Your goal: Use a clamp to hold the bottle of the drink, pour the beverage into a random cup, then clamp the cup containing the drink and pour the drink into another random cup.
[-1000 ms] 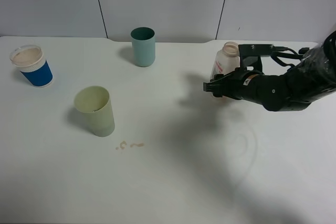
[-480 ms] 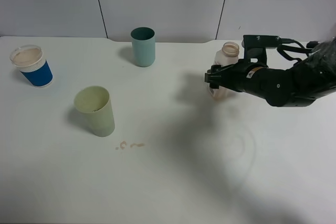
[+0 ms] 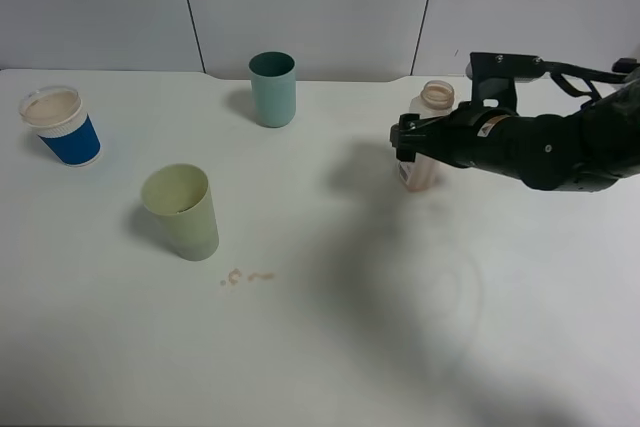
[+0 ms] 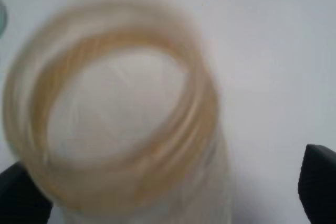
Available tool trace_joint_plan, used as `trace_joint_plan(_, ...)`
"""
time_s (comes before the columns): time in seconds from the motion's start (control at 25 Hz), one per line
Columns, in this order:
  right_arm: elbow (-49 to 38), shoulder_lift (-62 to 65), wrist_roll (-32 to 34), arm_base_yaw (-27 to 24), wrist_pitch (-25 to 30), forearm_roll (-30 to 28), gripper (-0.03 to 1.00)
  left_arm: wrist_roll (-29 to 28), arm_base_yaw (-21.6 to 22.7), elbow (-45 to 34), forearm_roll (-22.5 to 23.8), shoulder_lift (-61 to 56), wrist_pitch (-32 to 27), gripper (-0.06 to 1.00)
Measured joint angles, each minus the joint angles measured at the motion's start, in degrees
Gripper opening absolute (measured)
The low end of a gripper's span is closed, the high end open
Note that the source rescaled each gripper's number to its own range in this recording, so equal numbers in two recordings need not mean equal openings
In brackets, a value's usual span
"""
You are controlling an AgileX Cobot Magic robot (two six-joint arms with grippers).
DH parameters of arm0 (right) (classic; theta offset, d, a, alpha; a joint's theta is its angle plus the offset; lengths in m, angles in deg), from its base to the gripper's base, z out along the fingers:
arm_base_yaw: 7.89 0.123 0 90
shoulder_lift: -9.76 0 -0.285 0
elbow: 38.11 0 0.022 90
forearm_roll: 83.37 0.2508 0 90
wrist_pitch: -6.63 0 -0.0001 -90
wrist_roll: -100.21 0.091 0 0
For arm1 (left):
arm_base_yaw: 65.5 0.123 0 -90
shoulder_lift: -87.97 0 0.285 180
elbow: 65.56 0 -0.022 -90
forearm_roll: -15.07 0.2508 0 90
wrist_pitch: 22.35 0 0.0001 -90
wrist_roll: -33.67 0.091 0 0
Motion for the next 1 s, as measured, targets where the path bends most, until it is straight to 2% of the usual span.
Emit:
trace_joint_plan(0.64, -0.05, 13.72, -9.37, 0.0, 8.46, 1.81, 0.87, 0.0, 0.0, 0.0, 0.0, 0.0, 0.0, 1.0)
trace_joint_plan(1.0, -0.05, 24.62, -21.17, 0.0, 12.77, 8.54, 0.87, 0.0, 0.0, 0.0, 0.0, 0.0, 0.0, 1.0)
